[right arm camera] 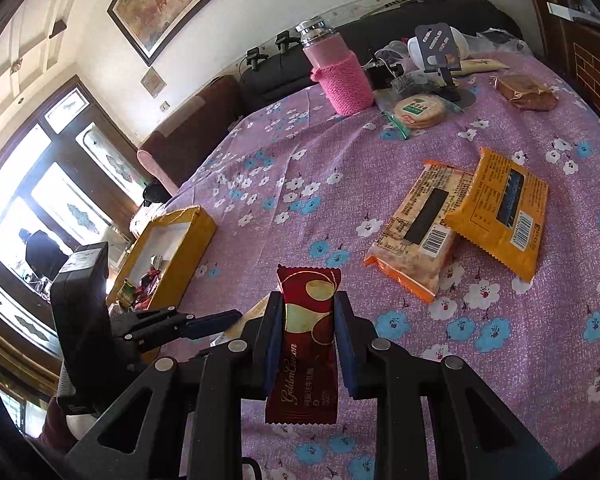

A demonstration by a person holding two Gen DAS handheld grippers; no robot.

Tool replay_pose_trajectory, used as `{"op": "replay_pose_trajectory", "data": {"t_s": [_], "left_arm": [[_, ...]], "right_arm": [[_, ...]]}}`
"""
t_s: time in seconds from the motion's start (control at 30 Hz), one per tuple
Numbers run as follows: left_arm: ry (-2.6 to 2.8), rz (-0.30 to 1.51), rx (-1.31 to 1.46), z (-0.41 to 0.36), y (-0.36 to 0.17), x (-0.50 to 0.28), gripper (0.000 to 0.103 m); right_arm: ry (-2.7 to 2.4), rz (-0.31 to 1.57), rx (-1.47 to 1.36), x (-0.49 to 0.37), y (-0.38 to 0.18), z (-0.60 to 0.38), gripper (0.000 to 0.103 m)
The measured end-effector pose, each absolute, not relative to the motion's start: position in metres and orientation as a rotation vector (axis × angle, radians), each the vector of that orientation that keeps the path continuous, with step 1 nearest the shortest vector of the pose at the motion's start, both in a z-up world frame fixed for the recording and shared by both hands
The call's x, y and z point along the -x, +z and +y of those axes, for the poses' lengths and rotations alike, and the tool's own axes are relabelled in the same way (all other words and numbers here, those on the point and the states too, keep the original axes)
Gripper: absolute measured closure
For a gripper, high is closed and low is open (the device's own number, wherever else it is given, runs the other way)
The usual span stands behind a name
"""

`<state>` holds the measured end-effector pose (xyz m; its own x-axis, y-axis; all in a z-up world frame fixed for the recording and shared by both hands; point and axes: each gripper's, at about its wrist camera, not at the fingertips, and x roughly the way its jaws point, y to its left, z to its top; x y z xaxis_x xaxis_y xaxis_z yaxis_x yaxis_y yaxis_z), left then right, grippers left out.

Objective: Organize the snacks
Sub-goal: 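Grasp the wrapped biscuit bar with the left tool while the right tool holds the red candy, then carry the biscuit bar and red candy over the tray and open both tools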

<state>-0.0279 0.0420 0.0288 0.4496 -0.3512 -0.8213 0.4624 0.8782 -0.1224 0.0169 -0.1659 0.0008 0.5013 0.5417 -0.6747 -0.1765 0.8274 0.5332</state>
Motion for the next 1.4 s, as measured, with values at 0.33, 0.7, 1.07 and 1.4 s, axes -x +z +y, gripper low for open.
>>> {"op": "replay_pose_trajectory", "data": {"t_s": [0.33,0.7,1.07,1.4], "left_arm": [[-0.471,0.958,-0.089,0.070,0.035,0.041,0.040],[-0.443,0.986,-0.253,0.035,0.021,0.047,0.072],[-0.337,0.855,0.119,0.159,0.077,0.081,0.072],[-0.109,0.785,0.267,0.281,0.093,0.081,0.071]], "right_arm": [[0.491,0.964,-0.380,-0.007,0.011,-0.127,0.078],[0.476,0.963,-0.366,0.011,0.019,-0.122,0.078],[0.566,0.950,-0.369,0.005,0.032,-0.085,0.078],[0.787,0.982,-0.253,-0.020,0.052,0.064,0.078]]}}
